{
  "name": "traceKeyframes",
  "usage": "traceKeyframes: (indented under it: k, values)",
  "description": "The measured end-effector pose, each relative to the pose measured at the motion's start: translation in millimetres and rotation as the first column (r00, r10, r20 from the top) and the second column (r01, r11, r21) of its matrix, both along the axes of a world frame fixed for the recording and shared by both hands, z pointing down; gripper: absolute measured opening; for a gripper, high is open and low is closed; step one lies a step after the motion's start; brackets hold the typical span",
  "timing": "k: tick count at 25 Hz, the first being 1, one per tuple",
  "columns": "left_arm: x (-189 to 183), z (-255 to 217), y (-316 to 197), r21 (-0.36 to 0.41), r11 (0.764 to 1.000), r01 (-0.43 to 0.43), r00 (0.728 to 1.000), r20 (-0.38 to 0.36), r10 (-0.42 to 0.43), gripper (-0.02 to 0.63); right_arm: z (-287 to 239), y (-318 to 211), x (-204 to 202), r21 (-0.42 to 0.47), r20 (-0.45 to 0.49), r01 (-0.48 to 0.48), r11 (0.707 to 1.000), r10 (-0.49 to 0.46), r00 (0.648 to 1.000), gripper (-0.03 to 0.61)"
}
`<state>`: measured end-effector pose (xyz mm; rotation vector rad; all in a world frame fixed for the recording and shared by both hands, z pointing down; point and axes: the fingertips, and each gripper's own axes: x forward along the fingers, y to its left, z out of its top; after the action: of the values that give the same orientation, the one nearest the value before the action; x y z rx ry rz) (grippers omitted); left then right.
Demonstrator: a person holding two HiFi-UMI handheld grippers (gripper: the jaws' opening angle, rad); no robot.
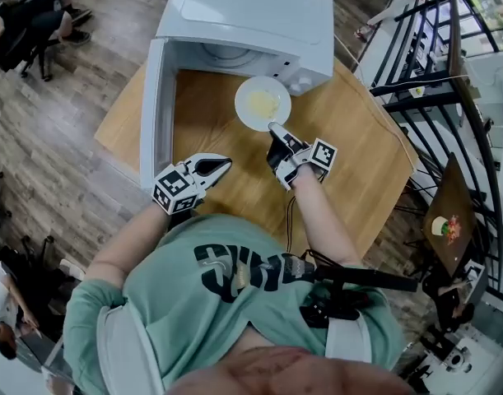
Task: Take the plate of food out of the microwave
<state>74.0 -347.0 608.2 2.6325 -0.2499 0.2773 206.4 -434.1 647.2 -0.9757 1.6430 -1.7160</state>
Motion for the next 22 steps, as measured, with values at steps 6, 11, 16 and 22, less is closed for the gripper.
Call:
traceKeyframes:
  k: [6,11,16,22]
  values:
    - [16,11,-11,-0.028,0.998,0.049,0.999,0.021,-0.049,0.002,-11,28,29,0.001,-0.002,-0.060,0.998,0.060,0.998,0.020]
    - [42,23,-16,-0.045,0.998,0.033,0.999,0.034,-0.031,0.002,-18,49,57,0.008,-0.025,-0.109,0.994,0.109,0.994,0.020]
    - [68,17,-5,-0.045,0.999,-0.028,0.999,0.019,0.029,0.002,-26,71,85,0.023,-0.038,-0.163,0.986,0.163,0.986,0.020]
    - [108,9,17,-0.026,0.995,-0.094,0.996,0.007,0.094,0.002,-32,106,129,0.033,-0.041,-0.235,0.971,0.236,0.971,0.020]
